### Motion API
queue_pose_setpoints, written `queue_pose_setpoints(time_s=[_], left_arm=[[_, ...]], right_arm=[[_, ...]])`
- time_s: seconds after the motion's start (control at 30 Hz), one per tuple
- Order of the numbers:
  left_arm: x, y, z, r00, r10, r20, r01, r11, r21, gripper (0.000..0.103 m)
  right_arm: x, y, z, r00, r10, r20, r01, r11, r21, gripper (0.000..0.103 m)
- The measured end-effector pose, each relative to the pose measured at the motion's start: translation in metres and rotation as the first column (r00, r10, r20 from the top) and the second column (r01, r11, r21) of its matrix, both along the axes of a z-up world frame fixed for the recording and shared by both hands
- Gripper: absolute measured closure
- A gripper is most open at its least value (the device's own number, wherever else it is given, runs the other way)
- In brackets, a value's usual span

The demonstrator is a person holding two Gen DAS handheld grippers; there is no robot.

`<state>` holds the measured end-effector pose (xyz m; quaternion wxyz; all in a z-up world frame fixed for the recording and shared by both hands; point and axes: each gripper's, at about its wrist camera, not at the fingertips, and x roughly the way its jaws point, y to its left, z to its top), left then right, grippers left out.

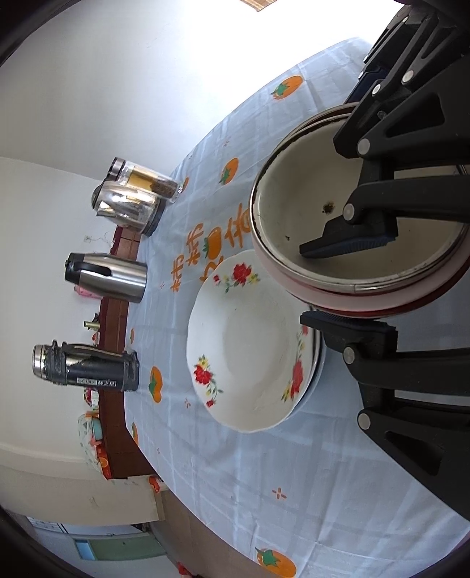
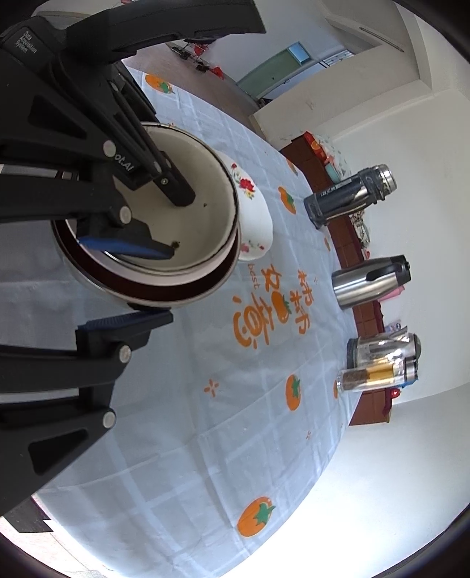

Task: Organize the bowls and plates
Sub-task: 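Carry the nested bowls with the right gripper over the floral plate stack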

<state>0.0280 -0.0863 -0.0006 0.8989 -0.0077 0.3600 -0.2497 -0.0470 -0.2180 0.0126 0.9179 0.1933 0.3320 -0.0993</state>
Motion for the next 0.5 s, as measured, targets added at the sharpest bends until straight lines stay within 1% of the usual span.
queue_pose_setpoints(time_s=[0.2,0.33,0.5], left_arm=[[0.010,0.011,0.005,0.999,0.043,0.015,-0.043,0.999,-0.004,0.068],[0.017,0.015,0.007,0.998,0.056,0.013,-0.056,0.998,-0.011,0.068],[0.024,0.018,0.012,0.997,0.072,0.031,-0.072,0.997,-0.015,0.068]], right_arm=[[0.015,0.009,0.004,0.999,0.035,0.016,-0.035,0.999,-0.005,0.074],[0.021,0.012,0.007,0.999,0.047,0.026,-0.047,0.999,-0.002,0.074],[0.031,0.014,0.013,0.997,0.057,0.044,-0.057,0.998,-0.005,0.074]])
